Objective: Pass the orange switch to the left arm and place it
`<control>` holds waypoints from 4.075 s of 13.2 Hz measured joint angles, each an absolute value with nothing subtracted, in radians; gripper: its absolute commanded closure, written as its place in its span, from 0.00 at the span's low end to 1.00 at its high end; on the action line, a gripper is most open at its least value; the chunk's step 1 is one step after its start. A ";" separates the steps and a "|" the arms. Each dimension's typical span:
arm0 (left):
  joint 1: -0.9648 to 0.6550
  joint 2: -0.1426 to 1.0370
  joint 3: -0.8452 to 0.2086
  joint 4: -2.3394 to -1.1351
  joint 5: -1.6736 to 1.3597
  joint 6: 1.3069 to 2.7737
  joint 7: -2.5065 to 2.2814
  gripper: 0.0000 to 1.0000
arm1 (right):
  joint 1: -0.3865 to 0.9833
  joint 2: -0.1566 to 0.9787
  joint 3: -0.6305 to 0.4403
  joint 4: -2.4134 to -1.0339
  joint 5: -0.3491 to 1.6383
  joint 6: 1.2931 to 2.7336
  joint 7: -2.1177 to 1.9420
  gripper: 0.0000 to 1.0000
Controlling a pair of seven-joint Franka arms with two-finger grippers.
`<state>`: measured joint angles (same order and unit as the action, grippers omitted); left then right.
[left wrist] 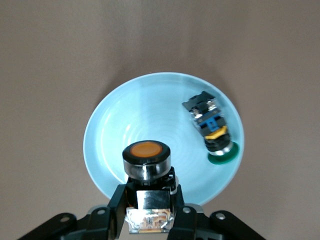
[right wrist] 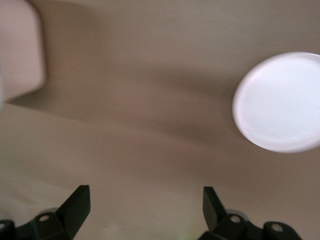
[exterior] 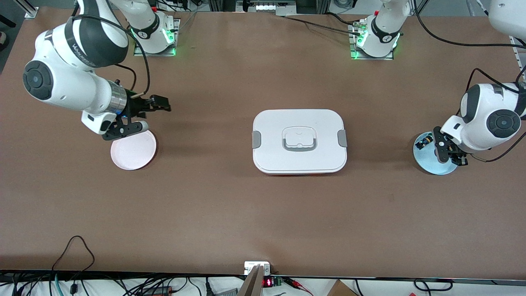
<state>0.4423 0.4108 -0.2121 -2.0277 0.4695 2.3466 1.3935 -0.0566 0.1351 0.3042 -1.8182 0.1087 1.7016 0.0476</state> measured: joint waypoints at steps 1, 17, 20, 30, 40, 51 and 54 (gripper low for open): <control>0.447 0.430 -0.212 -2.028 0.470 2.368 1.400 0.77 | -0.057 0.132 0.294 -1.796 0.039 1.660 0.068 0.00; 0.489 0.507 -0.220 -2.017 0.523 2.428 1.404 0.00 | 0.132 0.108 -0.082 -1.577 -0.031 1.578 0.030 0.00; 0.489 0.476 -0.266 -1.979 0.523 2.317 1.399 0.00 | 0.134 0.104 -0.082 -1.597 -0.031 1.607 0.026 0.00; 0.487 0.362 -0.562 -1.639 0.402 1.543 1.000 0.00 | 0.143 0.052 -0.072 -1.621 -0.047 1.671 -0.040 0.00; 0.394 0.323 -0.583 -1.399 0.183 1.403 0.250 0.00 | 0.143 0.053 -0.073 -1.621 -0.049 1.635 -0.041 0.00; 0.015 -0.017 -0.116 -1.754 0.044 1.750 -0.138 0.00 | 0.196 0.054 -0.143 -1.621 -0.037 1.636 -0.040 0.00; 0.010 -0.039 -0.116 -1.762 0.024 1.730 -0.138 0.00 | 0.196 0.054 -0.145 -1.621 -0.034 1.636 -0.041 0.00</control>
<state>0.0098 -0.0392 -0.1157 -1.7620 0.0244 1.7301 -0.1378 0.1962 0.0536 -0.1446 -1.6207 -0.0337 1.6356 -0.0414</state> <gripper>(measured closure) 0.000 0.000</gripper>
